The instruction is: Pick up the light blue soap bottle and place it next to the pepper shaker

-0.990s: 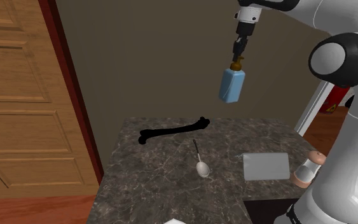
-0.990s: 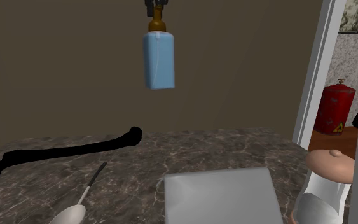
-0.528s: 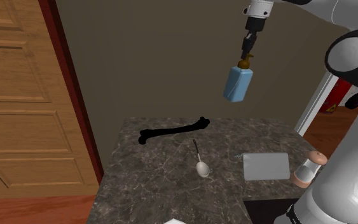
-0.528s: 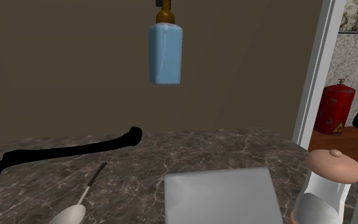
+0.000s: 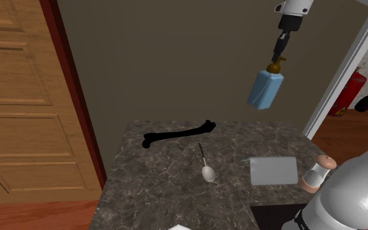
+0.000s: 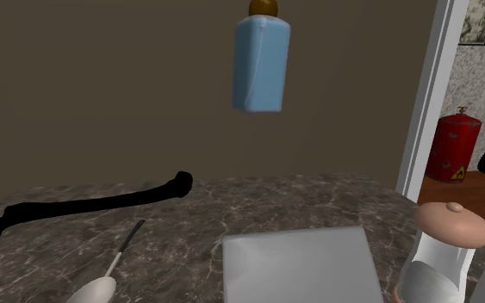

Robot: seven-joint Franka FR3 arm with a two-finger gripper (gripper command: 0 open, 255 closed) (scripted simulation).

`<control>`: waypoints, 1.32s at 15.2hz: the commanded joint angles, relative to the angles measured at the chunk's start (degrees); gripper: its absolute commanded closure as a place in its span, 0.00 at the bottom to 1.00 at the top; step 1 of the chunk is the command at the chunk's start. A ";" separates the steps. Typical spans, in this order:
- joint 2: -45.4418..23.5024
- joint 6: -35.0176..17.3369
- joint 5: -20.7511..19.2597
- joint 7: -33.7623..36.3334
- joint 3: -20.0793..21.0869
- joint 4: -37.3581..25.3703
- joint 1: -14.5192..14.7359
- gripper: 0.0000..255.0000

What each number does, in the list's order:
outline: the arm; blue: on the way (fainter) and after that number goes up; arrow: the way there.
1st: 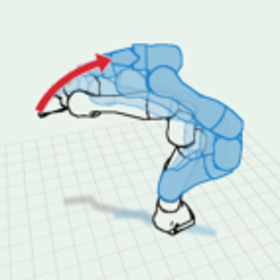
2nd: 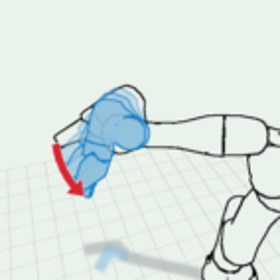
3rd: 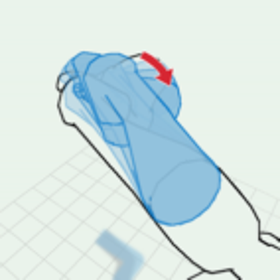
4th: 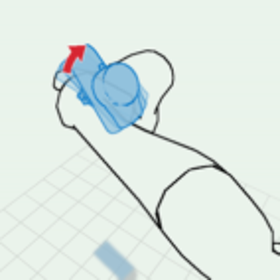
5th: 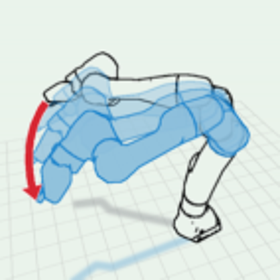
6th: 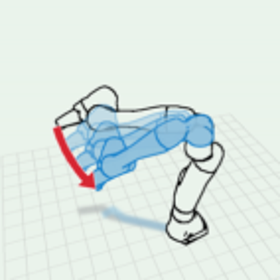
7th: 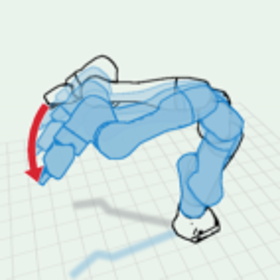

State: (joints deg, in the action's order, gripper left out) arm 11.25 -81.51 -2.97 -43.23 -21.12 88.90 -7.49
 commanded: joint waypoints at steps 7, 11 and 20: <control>13.46 2.79 -5.10 -3.94 -1.21 9.65 -2.76 1.00; 19.00 5.23 -7.53 -6.63 -2.21 12.22 -4.42 1.00; 28.84 11.94 -13.36 -14.45 -5.58 13.78 -8.06 1.00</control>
State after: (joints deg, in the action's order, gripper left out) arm 38.83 -70.22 -15.56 -56.71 -26.31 102.23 -15.09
